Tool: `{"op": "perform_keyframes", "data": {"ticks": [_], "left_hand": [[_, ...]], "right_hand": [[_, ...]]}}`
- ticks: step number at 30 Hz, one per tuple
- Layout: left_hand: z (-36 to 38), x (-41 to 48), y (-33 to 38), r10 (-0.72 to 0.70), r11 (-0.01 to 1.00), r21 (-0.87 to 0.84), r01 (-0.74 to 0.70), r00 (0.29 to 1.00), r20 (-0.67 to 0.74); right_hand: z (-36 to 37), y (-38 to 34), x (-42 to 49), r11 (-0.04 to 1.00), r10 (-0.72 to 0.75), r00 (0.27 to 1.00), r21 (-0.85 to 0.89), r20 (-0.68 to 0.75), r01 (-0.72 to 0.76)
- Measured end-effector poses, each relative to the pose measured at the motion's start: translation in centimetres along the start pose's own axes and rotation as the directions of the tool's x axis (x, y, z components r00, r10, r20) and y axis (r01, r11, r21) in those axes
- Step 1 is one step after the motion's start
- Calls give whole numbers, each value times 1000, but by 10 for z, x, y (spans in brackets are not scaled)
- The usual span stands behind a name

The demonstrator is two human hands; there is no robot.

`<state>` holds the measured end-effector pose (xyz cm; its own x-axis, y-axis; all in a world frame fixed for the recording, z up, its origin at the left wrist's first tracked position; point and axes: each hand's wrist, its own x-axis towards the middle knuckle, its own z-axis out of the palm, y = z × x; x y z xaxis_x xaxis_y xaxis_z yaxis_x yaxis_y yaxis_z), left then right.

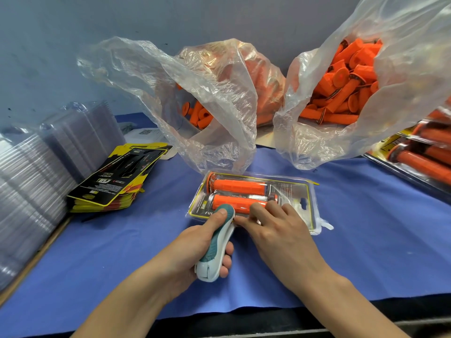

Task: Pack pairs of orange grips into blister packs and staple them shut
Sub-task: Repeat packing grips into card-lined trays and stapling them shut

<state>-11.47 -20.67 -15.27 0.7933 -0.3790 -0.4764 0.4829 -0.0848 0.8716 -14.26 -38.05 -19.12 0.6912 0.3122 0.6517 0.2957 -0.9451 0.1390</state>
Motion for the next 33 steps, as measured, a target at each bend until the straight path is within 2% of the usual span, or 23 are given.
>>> {"op": "perform_keyframes", "data": {"ticks": [5, 9, 18, 25, 27, 29, 31, 33], "left_hand": [[5, 1, -2, 11, 999, -35, -11, 1000, -1], [11, 0, -5, 21, 1000, -21, -20, 999, 32], [14, -2, -5, -32, 999, -28, 32, 999, 19], [15, -3, 1, -63, 994, -84, 68, 996, 67], [10, -6, 4, -82, 996, -20, 84, 993, 85], [-4, -13, 11, -113, 980, 175, 98, 990, 79], [-28, -22, 20, -142, 893, 435, 118, 990, 22], [-59, -28, 27, -97, 794, 592, 138, 990, -100]], "right_hand": [[4, -5, 3, 997, 76, 997, 18, 3, -76], [0, -9, 9, 999, 7, 997, 38, 77, -10], [-2, -6, 9, 976, -14, 994, 217, 106, -9], [4, -2, 7, 988, -1, 994, 153, 106, -16], [5, -3, 5, 987, 37, 991, 148, 130, -56], [6, -1, 4, 989, 50, 990, 128, 133, -67], [7, 1, 3, 989, 46, 991, 131, 128, -63], [10, 3, 2, 988, 41, 990, 139, 136, -60]]}}
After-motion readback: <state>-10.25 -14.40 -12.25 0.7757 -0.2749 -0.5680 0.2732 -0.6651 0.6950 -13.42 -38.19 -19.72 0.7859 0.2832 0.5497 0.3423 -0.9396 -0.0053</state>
